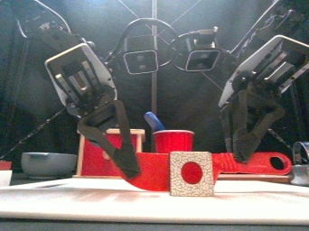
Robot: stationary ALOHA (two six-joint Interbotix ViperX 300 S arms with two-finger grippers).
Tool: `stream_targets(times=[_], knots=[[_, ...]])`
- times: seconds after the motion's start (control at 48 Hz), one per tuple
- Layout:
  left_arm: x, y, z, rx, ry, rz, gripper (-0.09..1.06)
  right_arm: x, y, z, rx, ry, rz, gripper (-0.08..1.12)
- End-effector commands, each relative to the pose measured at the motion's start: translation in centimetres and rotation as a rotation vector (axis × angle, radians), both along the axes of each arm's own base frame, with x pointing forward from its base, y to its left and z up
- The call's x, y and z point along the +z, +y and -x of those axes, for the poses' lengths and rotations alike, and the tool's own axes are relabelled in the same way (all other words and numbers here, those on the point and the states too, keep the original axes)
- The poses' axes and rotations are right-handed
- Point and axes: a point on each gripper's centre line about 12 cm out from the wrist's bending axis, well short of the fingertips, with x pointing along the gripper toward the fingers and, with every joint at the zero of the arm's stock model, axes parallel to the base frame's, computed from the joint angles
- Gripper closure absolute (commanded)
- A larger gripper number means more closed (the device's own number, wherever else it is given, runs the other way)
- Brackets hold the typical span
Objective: Cut the sushi into 4 pieces with the knife
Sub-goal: Cut the sushi into 4 pieces
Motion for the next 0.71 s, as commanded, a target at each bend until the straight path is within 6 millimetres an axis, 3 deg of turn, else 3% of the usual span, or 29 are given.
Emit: stream_targets(times=[0.021,0.229,0.708], knots=[[-0.7,0.0,0.3,-0.007,0.023,-0.009,0.67,0.0,-0.1,-0.2,0.002,-0.004,0.006,0.73],[-0.7,0.1,0.5,-0.012,0.026,-0.014,0.67,-0.1,-0.3,-0.2,-0.001,-0.002,0.008,0.73],[0.1,3.1,-0.2,-0.023,-0.01,-0.083,0.67,0.3,-2.4,-0.4,-0.025,-0.007,0.038,0.73]])
